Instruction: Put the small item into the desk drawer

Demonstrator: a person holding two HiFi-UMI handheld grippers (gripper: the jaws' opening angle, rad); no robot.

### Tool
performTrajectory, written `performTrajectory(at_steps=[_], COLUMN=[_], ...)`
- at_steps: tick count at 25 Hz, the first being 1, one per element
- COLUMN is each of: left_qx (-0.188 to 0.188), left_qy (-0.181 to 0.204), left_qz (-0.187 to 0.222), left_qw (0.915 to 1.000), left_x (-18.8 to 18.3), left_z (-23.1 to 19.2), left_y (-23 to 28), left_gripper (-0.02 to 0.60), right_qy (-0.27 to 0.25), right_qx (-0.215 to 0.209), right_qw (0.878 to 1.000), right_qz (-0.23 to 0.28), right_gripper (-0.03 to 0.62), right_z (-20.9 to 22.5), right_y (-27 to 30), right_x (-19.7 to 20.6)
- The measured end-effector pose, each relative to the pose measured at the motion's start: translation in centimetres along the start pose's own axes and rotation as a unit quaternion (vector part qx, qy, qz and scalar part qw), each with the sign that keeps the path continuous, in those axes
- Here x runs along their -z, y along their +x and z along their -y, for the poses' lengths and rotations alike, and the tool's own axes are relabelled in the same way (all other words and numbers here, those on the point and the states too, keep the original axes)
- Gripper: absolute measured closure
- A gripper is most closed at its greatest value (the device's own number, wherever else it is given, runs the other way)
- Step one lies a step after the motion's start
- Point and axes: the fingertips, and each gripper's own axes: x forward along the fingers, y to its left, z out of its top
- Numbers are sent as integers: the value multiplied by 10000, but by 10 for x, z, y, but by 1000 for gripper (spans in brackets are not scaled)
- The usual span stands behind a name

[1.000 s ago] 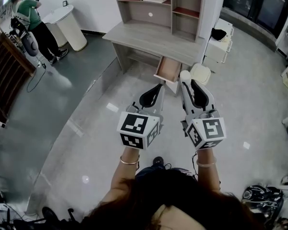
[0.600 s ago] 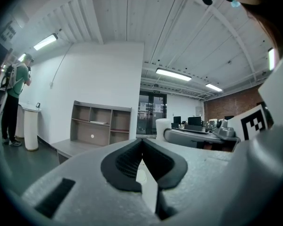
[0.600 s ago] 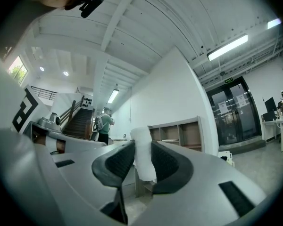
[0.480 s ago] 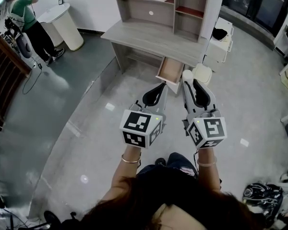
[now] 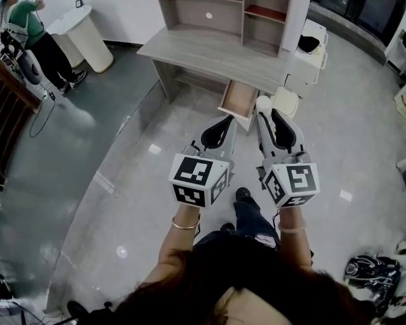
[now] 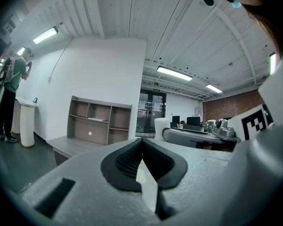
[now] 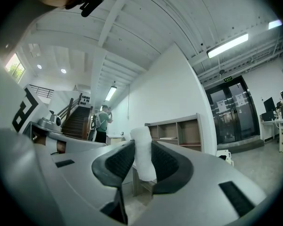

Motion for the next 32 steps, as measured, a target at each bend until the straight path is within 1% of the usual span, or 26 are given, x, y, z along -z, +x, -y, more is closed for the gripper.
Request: performTrajectory(at_steps=[8, 12, 17, 26, 32], left_qx=[-30, -69, -164, -287, -305], left_qy=[30, 34, -59, -81, -67], left_qz=[-25, -52, -110, -160, -224], left_qw=[10000, 10000, 9998, 9994, 9993], left_x=[-1, 2, 5, -2, -2], left_z=[-16, -27, -46, -81, -97], left_y=[34, 58, 93, 161, 207], left_gripper=[566, 566, 566, 566, 566], right_qy=[-13, 26, 17, 39, 58], right_qx=[-91, -166, -297, -350, -334], right_qw=[10000, 9999, 9995, 9992, 9991], right_qz=[11, -21, -75, -176, -248], right_gripper=[488, 488, 488, 488, 488], right_z=[18, 31, 49, 92, 125], right_y=[31, 51, 83, 143, 179], right_x=[7, 14, 25, 37, 47])
